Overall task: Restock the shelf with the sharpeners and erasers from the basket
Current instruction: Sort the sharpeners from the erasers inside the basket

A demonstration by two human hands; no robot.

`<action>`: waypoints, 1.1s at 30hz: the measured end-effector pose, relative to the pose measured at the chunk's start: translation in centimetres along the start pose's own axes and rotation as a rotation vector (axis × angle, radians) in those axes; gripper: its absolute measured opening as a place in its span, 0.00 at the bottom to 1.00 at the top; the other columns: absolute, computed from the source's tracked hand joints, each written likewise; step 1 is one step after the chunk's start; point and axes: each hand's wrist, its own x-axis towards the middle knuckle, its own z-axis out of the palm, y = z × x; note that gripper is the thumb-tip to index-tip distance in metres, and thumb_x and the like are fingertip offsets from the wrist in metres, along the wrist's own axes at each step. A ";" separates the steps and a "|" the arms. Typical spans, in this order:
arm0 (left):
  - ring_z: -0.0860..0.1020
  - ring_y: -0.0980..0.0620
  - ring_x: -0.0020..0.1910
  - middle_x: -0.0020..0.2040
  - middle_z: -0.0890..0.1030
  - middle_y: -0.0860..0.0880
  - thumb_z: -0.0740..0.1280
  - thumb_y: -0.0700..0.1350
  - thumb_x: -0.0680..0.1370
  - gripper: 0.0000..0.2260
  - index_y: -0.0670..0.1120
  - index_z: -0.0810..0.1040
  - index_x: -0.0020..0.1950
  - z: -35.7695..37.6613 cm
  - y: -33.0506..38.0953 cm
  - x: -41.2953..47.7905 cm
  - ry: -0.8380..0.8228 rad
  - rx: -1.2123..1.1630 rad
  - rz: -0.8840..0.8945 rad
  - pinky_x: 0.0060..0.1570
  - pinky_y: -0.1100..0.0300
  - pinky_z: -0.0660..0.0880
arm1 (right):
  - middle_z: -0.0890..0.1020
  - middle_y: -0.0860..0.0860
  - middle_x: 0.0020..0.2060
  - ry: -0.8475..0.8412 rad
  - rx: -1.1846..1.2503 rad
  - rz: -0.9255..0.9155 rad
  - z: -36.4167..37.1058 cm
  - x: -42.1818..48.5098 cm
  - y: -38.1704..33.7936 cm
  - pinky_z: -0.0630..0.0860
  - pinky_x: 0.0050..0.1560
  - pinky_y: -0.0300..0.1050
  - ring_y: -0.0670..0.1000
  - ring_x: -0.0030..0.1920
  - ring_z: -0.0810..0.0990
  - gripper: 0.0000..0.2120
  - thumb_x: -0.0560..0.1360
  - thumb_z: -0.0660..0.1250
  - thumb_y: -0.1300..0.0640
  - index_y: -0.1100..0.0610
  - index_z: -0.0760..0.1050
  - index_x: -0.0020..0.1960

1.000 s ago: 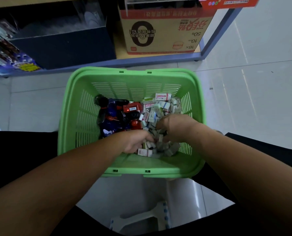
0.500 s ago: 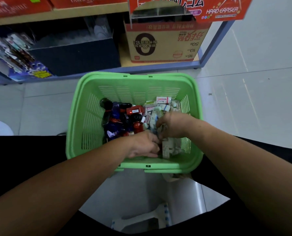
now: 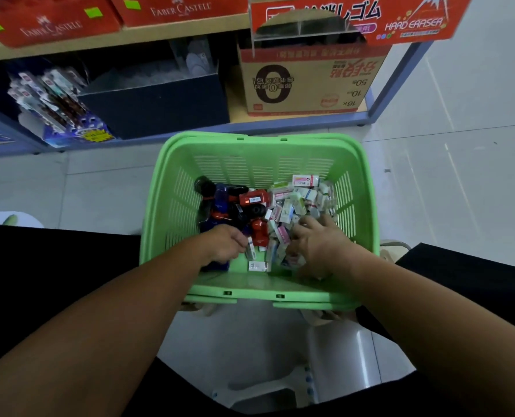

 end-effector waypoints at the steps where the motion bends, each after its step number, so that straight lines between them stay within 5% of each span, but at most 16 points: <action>1: 0.80 0.47 0.63 0.65 0.81 0.43 0.65 0.29 0.80 0.16 0.45 0.81 0.62 -0.4 -0.8 0.5 0.017 0.012 -0.008 0.63 0.52 0.78 | 0.57 0.52 0.83 0.007 -0.018 0.010 0.0 0.1 0.1 0.50 0.79 0.72 0.61 0.82 0.53 0.35 0.77 0.63 0.29 0.42 0.65 0.80; 5: 0.73 0.46 0.72 0.75 0.72 0.44 0.62 0.32 0.81 0.25 0.48 0.72 0.77 0.6 -1.3 2.1 -0.059 0.114 -0.028 0.69 0.56 0.72 | 0.55 0.54 0.82 0.018 -0.035 0.048 -0.3 0.5 0.1 0.51 0.78 0.70 0.63 0.81 0.54 0.33 0.78 0.63 0.31 0.44 0.67 0.80; 9: 0.80 0.42 0.60 0.70 0.74 0.44 0.65 0.37 0.78 0.35 0.55 0.59 0.83 1.9 -0.2 3.2 -0.110 0.224 -0.006 0.51 0.54 0.78 | 0.60 0.54 0.78 0.010 -0.031 0.069 -0.8 1.0 -0.1 0.57 0.76 0.69 0.63 0.77 0.58 0.32 0.77 0.65 0.33 0.41 0.68 0.78; 13: 0.79 0.46 0.49 0.62 0.75 0.43 0.69 0.43 0.77 0.31 0.56 0.61 0.78 2.4 0.4 3.8 -0.154 0.230 -0.038 0.46 0.54 0.78 | 0.61 0.52 0.76 -0.014 0.039 0.080 -1.2 1.5 0.1 0.52 0.76 0.70 0.61 0.76 0.57 0.33 0.73 0.66 0.26 0.39 0.73 0.74; 17: 0.75 0.45 0.65 0.70 0.73 0.45 0.72 0.42 0.77 0.32 0.55 0.62 0.77 3.2 0.5 4.2 -0.160 0.161 -0.062 0.66 0.46 0.76 | 0.59 0.52 0.78 -0.014 0.086 0.081 -1.3 1.5 0.2 0.49 0.78 0.69 0.61 0.77 0.56 0.31 0.72 0.68 0.28 0.38 0.74 0.72; 20: 0.70 0.40 0.72 0.77 0.68 0.44 0.74 0.46 0.75 0.41 0.62 0.55 0.80 3.6 0.8 4.3 -0.205 0.116 -0.092 0.68 0.45 0.71 | 0.60 0.52 0.77 -0.013 0.127 0.085 -1.4 1.6 0.4 0.48 0.78 0.70 0.61 0.77 0.55 0.29 0.72 0.70 0.29 0.37 0.76 0.70; 24: 0.69 0.42 0.74 0.78 0.69 0.48 0.77 0.50 0.66 0.46 0.66 0.59 0.79 4.6 0.8 5.0 -0.267 0.102 -0.097 0.73 0.41 0.68 | 0.63 0.52 0.74 -0.022 0.168 0.088 -2.1 1.6 0.8 0.52 0.77 0.67 0.60 0.76 0.57 0.33 0.69 0.71 0.26 0.38 0.75 0.70; 29: 0.74 0.49 0.68 0.73 0.74 0.50 0.77 0.38 0.74 0.40 0.56 0.62 0.80 5.0 1.2 5.1 -0.313 -0.144 -0.097 0.63 0.55 0.77 | 0.59 0.51 0.77 -0.029 0.179 0.097 -2.4 1.5 0.9 0.52 0.78 0.65 0.60 0.78 0.56 0.41 0.67 0.72 0.26 0.38 0.69 0.76; 33: 0.72 0.49 0.71 0.74 0.73 0.53 0.79 0.47 0.73 0.37 0.59 0.65 0.78 5.0 1.3 4.9 -0.295 -0.174 -0.073 0.63 0.53 0.75 | 0.57 0.52 0.80 -0.024 0.207 0.109 -3.0 1.3 1.3 0.55 0.79 0.63 0.58 0.79 0.59 0.46 0.67 0.75 0.28 0.41 0.65 0.79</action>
